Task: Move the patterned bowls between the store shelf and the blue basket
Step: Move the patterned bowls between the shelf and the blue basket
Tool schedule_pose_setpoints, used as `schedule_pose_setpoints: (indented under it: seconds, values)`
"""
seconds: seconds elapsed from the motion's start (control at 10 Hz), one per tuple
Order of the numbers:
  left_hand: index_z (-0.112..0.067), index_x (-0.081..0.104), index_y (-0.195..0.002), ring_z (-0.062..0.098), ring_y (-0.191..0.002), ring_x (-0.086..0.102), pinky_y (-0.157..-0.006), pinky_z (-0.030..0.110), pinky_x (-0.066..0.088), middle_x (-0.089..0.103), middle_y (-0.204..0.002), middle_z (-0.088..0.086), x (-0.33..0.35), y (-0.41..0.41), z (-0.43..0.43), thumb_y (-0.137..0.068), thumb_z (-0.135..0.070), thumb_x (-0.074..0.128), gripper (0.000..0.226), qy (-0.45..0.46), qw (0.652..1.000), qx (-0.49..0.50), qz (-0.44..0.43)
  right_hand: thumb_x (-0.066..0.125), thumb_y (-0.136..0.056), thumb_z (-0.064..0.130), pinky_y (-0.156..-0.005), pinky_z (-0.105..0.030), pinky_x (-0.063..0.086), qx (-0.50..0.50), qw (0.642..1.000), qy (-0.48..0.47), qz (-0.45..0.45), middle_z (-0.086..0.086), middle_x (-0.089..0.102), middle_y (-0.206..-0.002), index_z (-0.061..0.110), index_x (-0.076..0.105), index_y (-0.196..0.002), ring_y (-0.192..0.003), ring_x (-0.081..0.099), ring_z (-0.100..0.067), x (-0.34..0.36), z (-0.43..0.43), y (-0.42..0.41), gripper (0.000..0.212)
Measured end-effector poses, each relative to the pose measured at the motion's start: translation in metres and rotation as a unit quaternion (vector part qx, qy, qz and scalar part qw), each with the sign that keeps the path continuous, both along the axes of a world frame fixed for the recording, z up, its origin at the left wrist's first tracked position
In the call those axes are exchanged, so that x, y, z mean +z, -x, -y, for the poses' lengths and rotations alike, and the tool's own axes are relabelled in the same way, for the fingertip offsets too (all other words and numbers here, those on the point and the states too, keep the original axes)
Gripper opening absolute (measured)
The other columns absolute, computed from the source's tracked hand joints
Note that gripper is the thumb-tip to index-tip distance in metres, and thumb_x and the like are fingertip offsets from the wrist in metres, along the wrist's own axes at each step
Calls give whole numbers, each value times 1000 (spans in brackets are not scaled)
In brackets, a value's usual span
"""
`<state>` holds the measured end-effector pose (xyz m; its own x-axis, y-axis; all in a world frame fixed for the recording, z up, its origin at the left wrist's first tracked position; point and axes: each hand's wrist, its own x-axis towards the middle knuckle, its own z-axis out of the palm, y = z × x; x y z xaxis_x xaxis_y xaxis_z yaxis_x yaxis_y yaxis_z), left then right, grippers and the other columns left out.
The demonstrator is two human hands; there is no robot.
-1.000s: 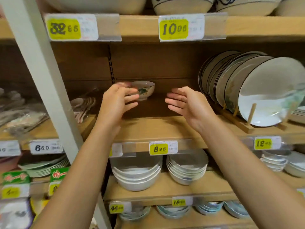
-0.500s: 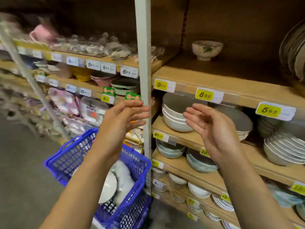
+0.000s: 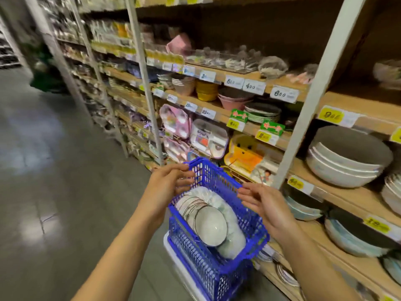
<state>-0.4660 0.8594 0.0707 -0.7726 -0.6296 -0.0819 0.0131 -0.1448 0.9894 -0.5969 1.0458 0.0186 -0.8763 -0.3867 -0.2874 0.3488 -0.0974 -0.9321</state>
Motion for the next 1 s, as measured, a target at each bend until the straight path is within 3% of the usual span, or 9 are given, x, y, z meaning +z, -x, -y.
schedule_pose_setpoints:
  seconds: [0.1,0.2,0.3,0.5,0.6,0.7,0.8,0.9,1.0]
  values:
    - [-10,64,-90,16,-70,65,-65,26,51,72,-86,10,-25,-6,39,-92,3,41,27,6,998,-3,56,52,-95,12,-82,-33,53,-9,998,-54,23,-14,71,-90,5,67,-94,-84,68,-24,-29,41,-5,17]
    - [-10,63,-91,16,-69,61,-62,23,48,70,-84,7,-48,2,70,-93,-1,42,23,10,994,-27,101,54,-93,10,-72,-30,52,-35,992,-107,50,-10,67,-85,7,66,-86,-78,64,-20,-62,69,-6,14]
    - [-8,64,-98,15,-72,60,-66,25,48,68,-85,5,-73,20,88,-97,-9,44,20,35,986,-60,150,52,-92,6,-61,-28,43,-75,979,-167,86,-7,57,-73,8,60,-77,-67,52,-17,-97,82,-3,17]
    - [-10,59,-89,19,-75,55,-67,31,45,62,-87,9,-126,82,95,-98,-17,47,16,97,957,-149,227,52,-90,11,-61,-30,39,-84,937,-310,140,-3,44,-70,15,45,-71,-60,41,-16,-167,87,19,20]
    - [-11,60,-82,23,-80,56,-79,39,50,63,-89,20,-156,116,91,-92,-16,51,15,164,930,-179,275,52,-90,14,-63,-26,37,-54,918,-366,140,-3,43,-76,17,45,-76,-67,43,-17,-203,89,31,16]
    - [-5,64,-106,32,-102,62,-91,38,47,66,-110,21,-190,139,86,-88,-16,56,22,246,878,-223,345,50,-93,12,-73,-24,42,18,896,-407,176,-11,42,-98,5,50,-90,-83,51,-23,-233,95,41,7]
    - [-5,59,-121,32,-115,58,-92,33,43,64,-121,16,-224,152,80,-90,-20,58,34,303,823,-275,393,50,-92,11,-68,-26,43,58,884,-416,204,-12,44,-94,7,50,-112,-87,51,-27,-255,96,50,20]
    - [-3,58,-117,34,-112,57,-86,33,43,63,-117,19,-250,159,78,-86,-16,59,34,345,788,-302,411,47,-92,13,-87,-34,50,81,869,-419,250,-15,57,-114,3,53,-127,-102,58,-29,-270,94,53,37]
    - [2,58,-102,38,-102,57,-78,35,42,61,-108,22,-264,167,78,-81,-11,59,24,372,769,-324,408,46,-94,9,-73,-31,57,63,873,-383,295,-19,54,-131,1,45,-136,-80,58,-20,-284,96,51,43]
